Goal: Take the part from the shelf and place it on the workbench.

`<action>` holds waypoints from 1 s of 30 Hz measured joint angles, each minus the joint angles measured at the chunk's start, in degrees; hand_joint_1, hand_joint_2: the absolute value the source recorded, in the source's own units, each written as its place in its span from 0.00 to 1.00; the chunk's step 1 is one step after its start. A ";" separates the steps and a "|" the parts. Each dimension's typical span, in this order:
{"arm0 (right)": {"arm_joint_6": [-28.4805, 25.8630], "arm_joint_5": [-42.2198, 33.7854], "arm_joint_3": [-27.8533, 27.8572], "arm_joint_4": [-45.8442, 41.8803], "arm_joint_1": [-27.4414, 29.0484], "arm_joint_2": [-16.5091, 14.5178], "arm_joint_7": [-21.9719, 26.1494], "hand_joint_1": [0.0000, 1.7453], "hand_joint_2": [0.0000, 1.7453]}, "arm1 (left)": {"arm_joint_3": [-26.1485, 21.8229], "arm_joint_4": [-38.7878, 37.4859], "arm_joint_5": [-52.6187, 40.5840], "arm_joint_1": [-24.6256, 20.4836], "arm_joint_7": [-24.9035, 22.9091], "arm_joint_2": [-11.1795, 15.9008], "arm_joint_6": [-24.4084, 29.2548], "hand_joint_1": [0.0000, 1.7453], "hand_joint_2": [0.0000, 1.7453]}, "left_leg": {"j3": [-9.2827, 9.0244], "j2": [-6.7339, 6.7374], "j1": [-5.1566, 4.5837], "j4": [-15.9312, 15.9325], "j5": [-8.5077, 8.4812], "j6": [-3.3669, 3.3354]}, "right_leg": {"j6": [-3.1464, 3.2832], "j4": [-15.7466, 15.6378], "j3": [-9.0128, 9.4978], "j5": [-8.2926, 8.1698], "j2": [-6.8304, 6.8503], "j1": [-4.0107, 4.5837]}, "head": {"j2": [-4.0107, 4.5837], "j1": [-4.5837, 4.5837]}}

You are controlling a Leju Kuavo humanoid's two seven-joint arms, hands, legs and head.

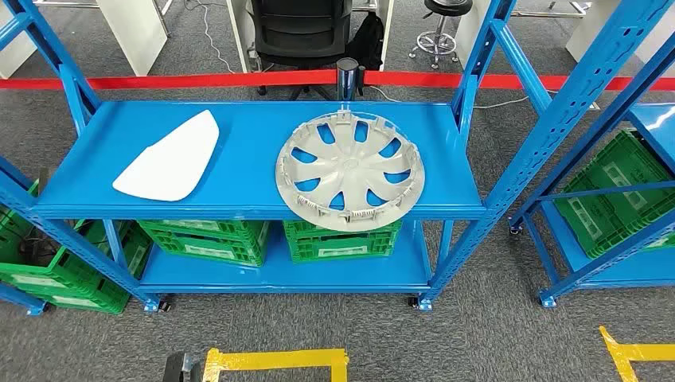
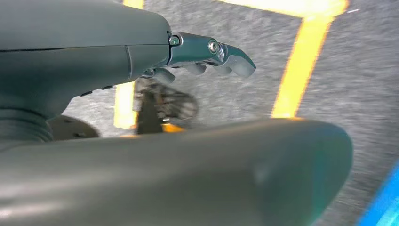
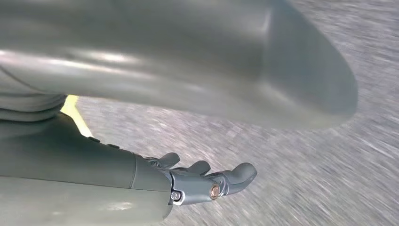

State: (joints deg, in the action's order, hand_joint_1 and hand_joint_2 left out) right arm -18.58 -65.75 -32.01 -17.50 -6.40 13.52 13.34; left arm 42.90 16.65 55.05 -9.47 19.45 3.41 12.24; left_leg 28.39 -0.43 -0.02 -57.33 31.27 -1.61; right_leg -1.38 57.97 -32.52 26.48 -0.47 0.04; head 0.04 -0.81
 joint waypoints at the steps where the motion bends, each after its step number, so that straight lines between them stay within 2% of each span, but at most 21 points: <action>1: -0.44 -0.06 -0.06 -0.42 -0.03 0.32 0.40 0.00 0.00 | 0.21 0.00 0.08 -0.23 0.38 0.10 0.20 0.00 0.00 | 0.00 0.00 0.00 0.00 0.00 0.00 | 0.00 0.00 0.00 0.00 0.00 -0.01 | 0.00 -0.01; 6: -4.44 1.00 -0.19 -4.62 0.13 2.53 2.12 0.00 0.00 | 1.30 0.14 0.20 -1.66 3.03 0.70 1.64 0.00 0.00 | -0.03 0.00 -0.02 0.00 -0.01 -0.01 | -0.01 0.00 0.02 -0.01 0.00 -0.02 | 0.00 -0.01; 12: -8.11 6.43 0.49 -11.45 1.36 3.83 1.72 0.00 0.00 | 1.75 1.30 -1.40 -2.39 5.18 1.30 3.25 0.00 0.00 | 0.00 0.01 -0.03 0.00 -0.02 -0.03 | -0.02 0.00 0.02 -0.01 0.01 -0.03 | 0.00 -0.04; 16: -10.08 11.75 1.52 -16.93 2.09 4.47 0.47 0.00 1.00 | 1.72 2.96 -3.43 -2.76 6.34 1.68 4.44 0.00 0.00 | -0.03 0.03 -0.04 0.00 -0.02 -0.03 | -0.04 0.00 0.03 -0.02 -0.03 -0.04 | 0.00 -0.07; 30: -13.55 30.22 5.56 -38.59 3.99 5.41 -4.87 0.00 1.00 | -1.36 11.12 -12.20 -2.85 8.38 3.18 7.59 0.00 0.00 | -0.02 0.03 -0.07 0.00 -0.05 -0.06 | -0.04 0.01 0.03 -0.03 -0.02 -0.07 | 0.00 -0.03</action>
State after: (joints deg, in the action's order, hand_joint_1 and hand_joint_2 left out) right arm -32.12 -35.53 -26.45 -56.09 -2.41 18.93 8.47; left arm 41.54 27.77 42.85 -12.31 27.83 6.59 19.83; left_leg 28.37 -0.40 -0.08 -57.33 31.22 -1.68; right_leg -1.43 57.98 -32.50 26.45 -0.49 -0.03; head 0.04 -0.84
